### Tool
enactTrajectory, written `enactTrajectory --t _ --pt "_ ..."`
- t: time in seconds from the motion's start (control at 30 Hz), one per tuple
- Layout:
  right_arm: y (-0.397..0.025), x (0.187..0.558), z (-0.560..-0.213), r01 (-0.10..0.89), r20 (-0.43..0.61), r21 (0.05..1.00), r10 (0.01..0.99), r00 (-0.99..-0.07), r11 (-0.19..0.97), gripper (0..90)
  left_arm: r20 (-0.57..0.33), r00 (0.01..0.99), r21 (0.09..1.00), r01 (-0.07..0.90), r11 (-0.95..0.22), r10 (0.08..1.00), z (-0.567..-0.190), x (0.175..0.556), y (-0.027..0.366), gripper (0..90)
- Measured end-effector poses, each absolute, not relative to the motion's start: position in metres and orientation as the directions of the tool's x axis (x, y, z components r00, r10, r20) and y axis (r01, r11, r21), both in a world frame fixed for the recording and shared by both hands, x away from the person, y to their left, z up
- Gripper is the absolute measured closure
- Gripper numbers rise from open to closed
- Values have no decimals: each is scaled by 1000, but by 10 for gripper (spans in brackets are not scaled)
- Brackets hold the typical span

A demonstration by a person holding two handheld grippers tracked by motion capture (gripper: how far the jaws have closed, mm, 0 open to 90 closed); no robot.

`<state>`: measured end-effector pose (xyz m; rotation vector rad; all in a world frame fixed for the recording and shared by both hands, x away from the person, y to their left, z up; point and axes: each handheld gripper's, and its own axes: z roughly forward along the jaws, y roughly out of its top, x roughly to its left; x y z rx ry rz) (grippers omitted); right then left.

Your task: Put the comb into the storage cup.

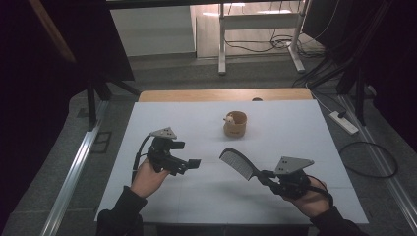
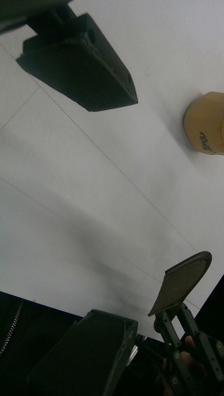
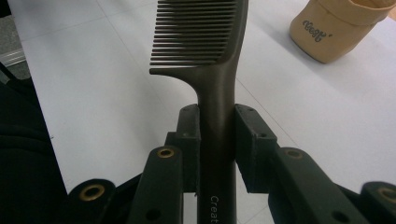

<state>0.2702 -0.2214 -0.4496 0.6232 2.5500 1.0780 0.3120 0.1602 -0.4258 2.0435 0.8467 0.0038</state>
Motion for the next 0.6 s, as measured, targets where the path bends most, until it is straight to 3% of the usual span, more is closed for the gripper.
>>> enactTrajectory --t 0.6 --pt "-212 268 -450 233 -135 747 486 -864 622 724 -310 790 742 549 -385 529 -415 324 143 0"
